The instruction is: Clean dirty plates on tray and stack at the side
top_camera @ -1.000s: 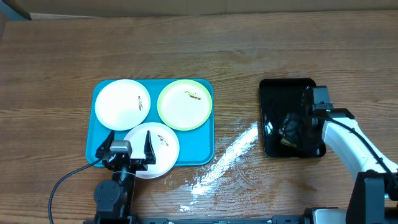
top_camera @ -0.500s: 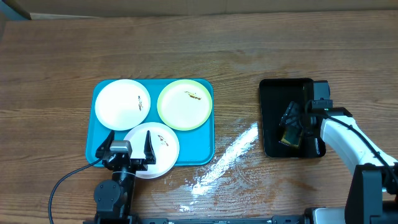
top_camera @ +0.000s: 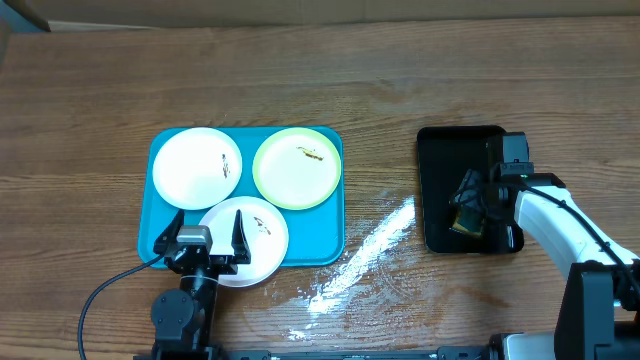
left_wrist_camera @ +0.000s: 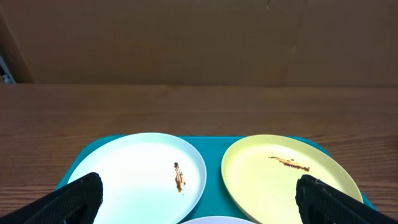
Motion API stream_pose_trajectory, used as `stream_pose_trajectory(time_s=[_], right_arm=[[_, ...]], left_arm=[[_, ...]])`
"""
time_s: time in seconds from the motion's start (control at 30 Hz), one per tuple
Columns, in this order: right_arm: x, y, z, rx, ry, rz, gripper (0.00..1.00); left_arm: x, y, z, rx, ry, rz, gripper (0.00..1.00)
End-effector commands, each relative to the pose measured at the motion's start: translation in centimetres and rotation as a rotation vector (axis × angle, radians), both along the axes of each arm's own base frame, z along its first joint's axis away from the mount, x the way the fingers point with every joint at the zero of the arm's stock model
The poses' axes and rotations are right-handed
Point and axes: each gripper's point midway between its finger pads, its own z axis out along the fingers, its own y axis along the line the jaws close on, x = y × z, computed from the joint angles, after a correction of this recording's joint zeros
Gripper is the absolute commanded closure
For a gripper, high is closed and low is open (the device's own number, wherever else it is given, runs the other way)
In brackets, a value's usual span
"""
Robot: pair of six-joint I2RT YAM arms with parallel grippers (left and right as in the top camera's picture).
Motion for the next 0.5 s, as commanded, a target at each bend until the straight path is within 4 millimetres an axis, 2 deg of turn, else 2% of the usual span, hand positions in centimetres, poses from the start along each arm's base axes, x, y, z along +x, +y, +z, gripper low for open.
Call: stream_pose_trajectory(time_s=[0.0,0.4,0.43,0.47], right_arm=[[-0.1,-0.3,-0.1,-0.009,0.002,-0.008,0.3],[-0.6,-0.3,-1.4,-0.009,0.002,-0.009,0.3],[-0.7,-0.3,-1.5,-0.01,0.004,-0.008,0.31],[-0.7,-0.3,-1.5,-0.01,0.005,-0.008,0.36]], left_arm=[[0.0,0.3,-0.1,0.019,-0.002,0.014,0.0],[0.0,0.3,-0.1,0.019,-0.002,0.014,0.0],[0.0,0.3,-0.1,0.019,-0.001,0.014,0.0],[0.0,0.3,-0.1,0.019,-0.001,0.014,0.0]])
